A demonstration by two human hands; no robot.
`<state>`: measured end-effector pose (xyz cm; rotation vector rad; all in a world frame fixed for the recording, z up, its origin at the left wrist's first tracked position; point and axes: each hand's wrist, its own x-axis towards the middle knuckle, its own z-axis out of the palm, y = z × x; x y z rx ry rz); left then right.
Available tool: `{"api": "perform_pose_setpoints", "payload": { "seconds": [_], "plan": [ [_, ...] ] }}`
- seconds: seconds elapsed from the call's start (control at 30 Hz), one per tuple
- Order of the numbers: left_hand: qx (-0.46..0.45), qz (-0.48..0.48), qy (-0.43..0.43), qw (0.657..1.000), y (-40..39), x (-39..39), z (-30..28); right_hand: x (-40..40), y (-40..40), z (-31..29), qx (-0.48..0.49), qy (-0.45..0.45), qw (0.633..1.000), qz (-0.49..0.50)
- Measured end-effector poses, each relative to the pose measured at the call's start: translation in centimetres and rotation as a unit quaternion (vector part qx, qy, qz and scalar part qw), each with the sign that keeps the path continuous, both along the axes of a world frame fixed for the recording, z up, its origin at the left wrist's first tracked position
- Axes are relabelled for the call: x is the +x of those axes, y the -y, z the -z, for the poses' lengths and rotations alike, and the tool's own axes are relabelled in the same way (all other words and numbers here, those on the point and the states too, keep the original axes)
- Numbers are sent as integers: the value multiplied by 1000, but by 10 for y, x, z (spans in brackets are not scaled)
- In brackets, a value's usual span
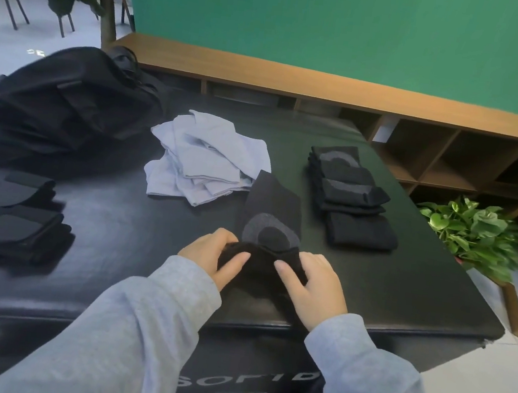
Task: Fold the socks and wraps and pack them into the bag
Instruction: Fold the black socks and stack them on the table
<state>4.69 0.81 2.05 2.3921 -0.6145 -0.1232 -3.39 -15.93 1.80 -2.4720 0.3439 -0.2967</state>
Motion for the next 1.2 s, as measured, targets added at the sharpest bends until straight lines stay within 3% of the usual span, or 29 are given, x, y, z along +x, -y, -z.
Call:
{"api": "perform_pose_setpoints", "payload": {
  "seconds": [0.17,0.3,0.73,0.87,1.0,1.07,1.2],
  "plan": [
    [2,-17,-32,999,1,-2,-5,0,1,2,18,2,999,45],
    [-18,-24,-52,998,1,0,0,1,4,9,-28,41,995,87],
    [15,-62,52,997,6,7,7,9,6,19,-28,50,993,107],
    [23,-13,140,990,3,10,15,11,7,18,-62,32,995,74],
    [61,36,176,982,4,10,16,12,6,18,-65,6,996,68],
    [36,29,200,979,3,9,16,11,6,18,-58,13,996,73],
    [101,-28,136,985,7,7,13,6,5,16,-17,25,997,65]
  ]
}}
